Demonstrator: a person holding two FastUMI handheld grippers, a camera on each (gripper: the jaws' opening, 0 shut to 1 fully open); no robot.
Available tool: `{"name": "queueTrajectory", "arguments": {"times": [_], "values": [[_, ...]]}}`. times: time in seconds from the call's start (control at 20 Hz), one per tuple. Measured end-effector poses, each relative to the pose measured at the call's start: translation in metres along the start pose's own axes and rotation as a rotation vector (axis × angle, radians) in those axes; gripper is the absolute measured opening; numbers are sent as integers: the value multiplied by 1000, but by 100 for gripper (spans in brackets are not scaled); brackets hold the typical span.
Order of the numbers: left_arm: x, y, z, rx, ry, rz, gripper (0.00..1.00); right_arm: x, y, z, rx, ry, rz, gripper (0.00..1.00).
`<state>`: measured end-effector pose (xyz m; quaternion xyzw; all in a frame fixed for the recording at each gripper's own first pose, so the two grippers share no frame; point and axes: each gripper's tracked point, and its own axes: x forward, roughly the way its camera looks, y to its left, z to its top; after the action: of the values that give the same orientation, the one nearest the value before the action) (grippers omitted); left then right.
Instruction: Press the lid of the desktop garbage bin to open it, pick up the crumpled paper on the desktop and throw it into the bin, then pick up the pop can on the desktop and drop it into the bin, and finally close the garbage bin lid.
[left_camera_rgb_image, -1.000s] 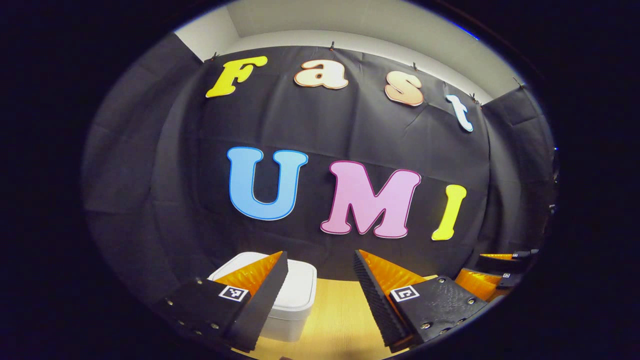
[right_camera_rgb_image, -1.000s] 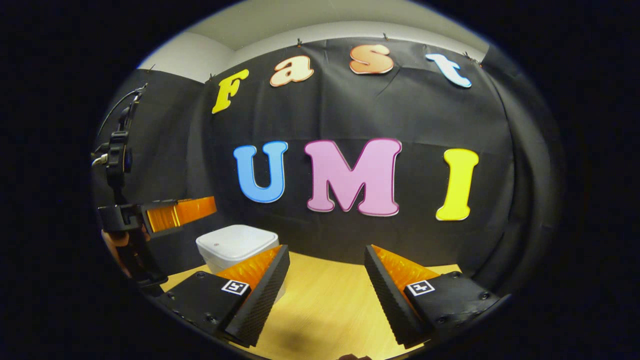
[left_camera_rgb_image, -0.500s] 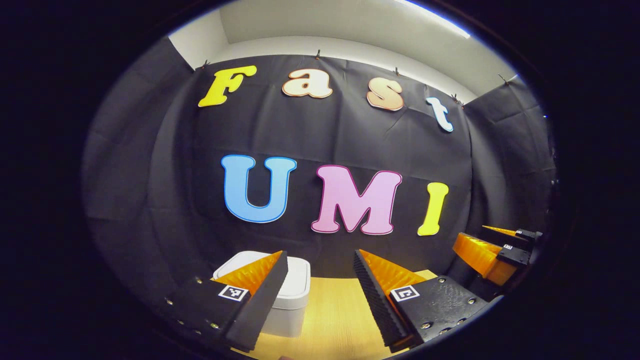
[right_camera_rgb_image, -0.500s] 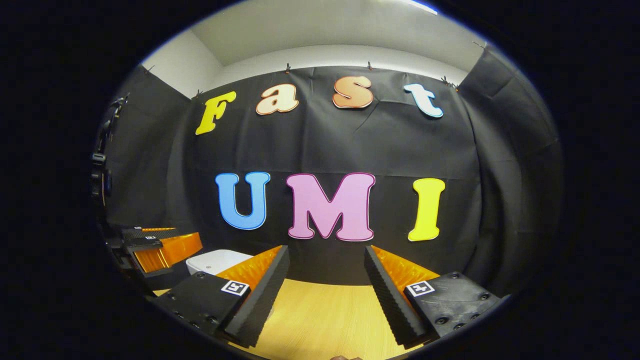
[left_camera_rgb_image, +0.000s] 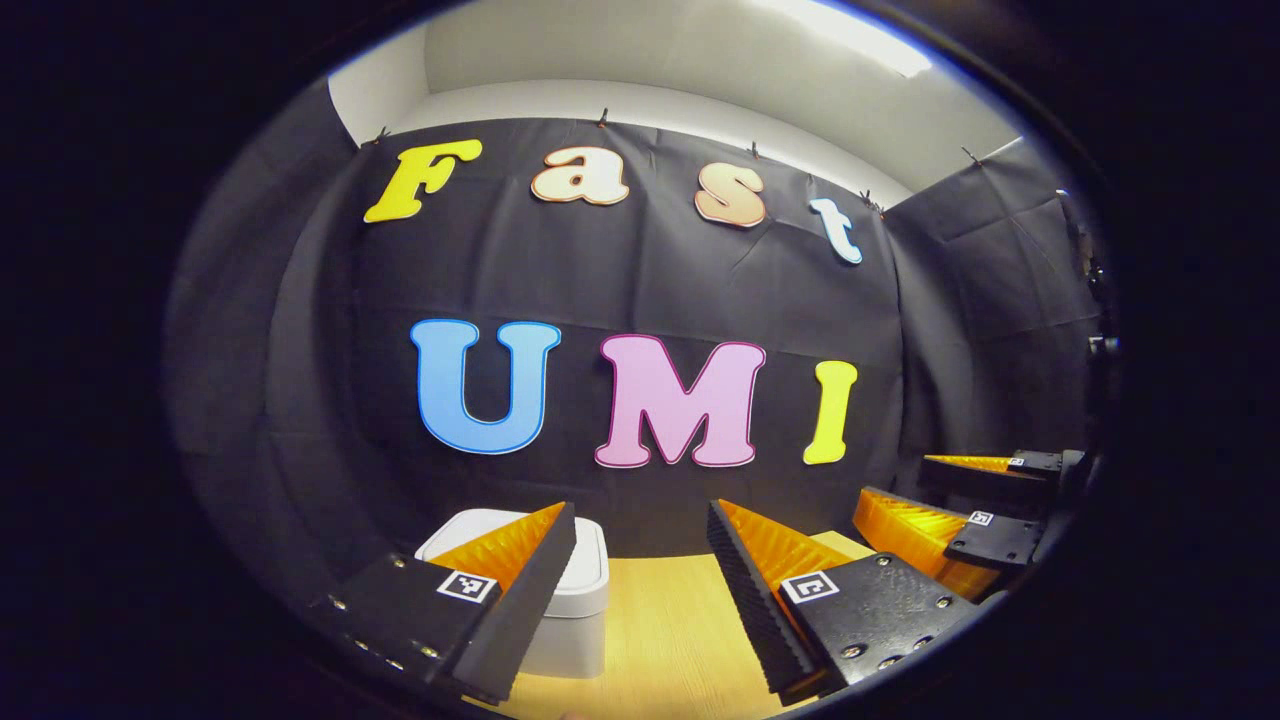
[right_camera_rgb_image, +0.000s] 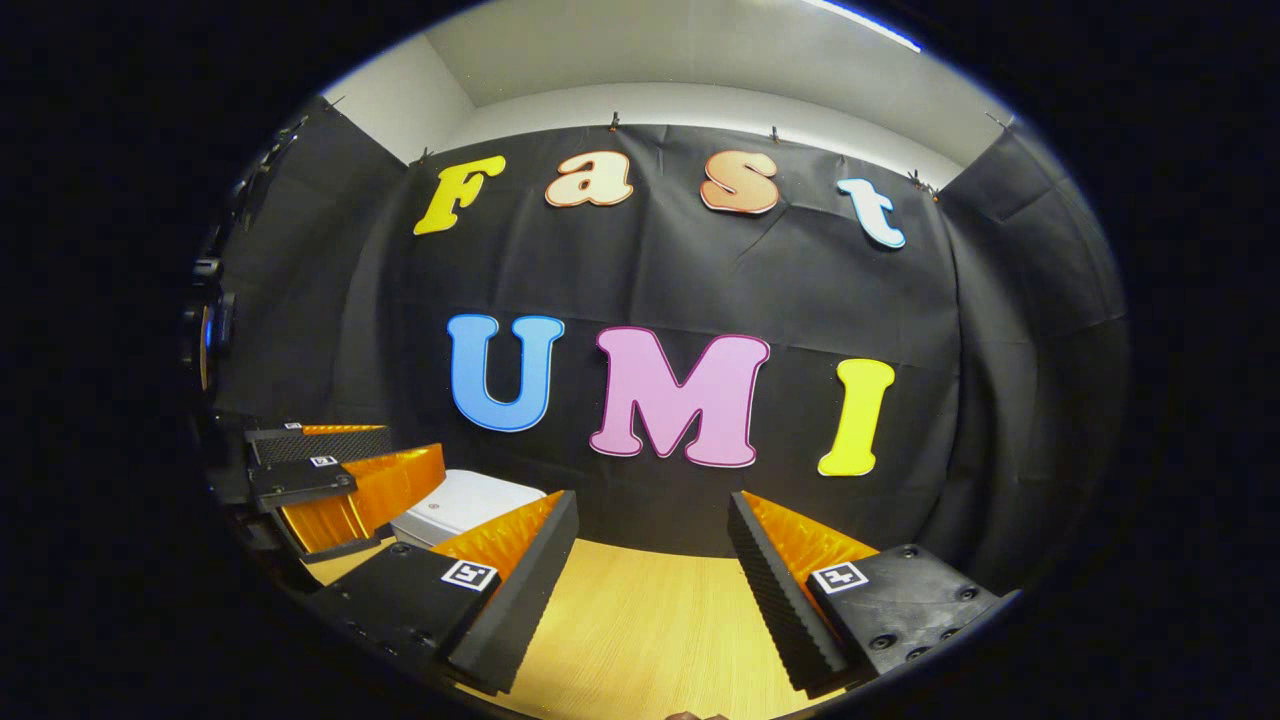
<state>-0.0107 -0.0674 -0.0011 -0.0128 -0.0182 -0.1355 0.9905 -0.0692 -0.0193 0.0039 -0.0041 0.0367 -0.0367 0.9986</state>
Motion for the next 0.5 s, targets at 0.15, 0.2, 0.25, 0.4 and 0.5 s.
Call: {"name": "queueTrajectory", "arguments": {"times": [0.15, 0.2, 0.25, 0.4, 0.5], "values": [[-1, 9, -9, -29, 14, 4, 88, -4, 4, -11, 16, 28, -11, 98], [-2, 10, -10, -45, 16, 3, 88, -7, 3, -13, 18, 33, -14, 98], [-2, 11, -12, -55, 18, 1, 88, -9, 2, -15, 16, 37, -20, 97], [-2, 16, -18, -55, 30, 5, 88, -13, -4, -19, 12, 43, -49, 97], [-2, 16, -17, -62, 27, 0, 88, -14, -6, -20, 18, 42, -63, 97]]}}
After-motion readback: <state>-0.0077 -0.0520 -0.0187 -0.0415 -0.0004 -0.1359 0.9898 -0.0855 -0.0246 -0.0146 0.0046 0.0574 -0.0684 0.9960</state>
